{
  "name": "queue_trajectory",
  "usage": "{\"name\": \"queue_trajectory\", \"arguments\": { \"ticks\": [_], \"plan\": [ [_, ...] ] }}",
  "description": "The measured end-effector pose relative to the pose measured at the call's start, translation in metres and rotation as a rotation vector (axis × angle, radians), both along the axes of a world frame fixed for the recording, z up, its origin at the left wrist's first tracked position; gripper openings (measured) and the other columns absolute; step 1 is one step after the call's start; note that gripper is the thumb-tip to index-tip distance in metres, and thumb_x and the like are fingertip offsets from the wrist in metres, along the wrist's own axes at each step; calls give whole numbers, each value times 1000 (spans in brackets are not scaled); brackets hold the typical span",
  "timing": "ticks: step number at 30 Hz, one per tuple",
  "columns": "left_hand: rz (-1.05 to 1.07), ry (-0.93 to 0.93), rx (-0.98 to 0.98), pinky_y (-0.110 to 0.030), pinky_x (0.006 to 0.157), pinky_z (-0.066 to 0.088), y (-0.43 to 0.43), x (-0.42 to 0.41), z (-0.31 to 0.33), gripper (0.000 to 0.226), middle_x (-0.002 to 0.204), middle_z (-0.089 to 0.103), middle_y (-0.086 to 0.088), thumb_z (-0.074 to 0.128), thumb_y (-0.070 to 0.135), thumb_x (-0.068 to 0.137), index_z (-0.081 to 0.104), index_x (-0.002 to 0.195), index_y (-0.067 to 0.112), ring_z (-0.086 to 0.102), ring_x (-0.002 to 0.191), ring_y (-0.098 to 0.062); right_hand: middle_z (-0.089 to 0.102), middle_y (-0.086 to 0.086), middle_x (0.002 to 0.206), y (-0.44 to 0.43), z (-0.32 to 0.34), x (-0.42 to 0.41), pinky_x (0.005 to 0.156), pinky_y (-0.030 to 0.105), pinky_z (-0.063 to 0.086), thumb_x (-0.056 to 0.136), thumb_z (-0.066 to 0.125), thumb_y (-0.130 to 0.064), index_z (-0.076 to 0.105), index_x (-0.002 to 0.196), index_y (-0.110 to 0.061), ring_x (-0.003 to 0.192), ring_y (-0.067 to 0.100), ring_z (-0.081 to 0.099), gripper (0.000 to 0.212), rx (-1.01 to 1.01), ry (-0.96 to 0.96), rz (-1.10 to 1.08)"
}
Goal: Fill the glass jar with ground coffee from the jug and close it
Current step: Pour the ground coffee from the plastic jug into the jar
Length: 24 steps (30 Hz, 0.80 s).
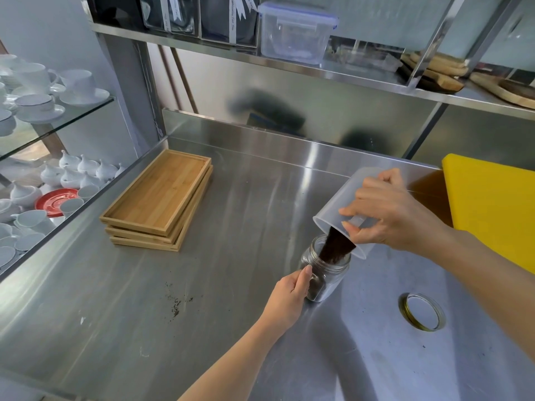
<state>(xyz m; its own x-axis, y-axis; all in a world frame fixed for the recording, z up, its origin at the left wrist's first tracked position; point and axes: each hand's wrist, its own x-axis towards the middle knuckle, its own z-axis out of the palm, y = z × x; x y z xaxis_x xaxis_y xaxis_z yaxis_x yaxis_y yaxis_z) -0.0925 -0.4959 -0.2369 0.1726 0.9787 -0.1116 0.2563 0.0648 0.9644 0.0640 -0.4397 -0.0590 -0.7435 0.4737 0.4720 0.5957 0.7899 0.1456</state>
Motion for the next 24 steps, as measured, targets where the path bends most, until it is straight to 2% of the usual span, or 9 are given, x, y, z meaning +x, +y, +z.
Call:
{"name": "queue_trajectory", "arguments": {
  "ticks": [17, 24],
  "plan": [
    [9, -8, -13, -33, 61, 25, 0, 1, -1, 46, 59, 32, 4, 33, 49, 95, 28, 60, 20, 28, 57, -13, 54, 10, 55, -1, 3, 1, 69, 35, 24, 78, 50, -30, 69, 70, -3, 66, 20, 33, 34, 14, -47, 21],
    [11, -13, -12, -34, 62, 24, 0, 1, -2, 46, 63, 31, 1, 31, 52, 93, 31, 64, 16, 28, 61, -15, 53, 10, 54, -4, 1, 1, 68, 37, 24, 79, 49, -28, 68, 69, -3, 66, 22, 33, 33, 35, -55, 22]
  ]
}}
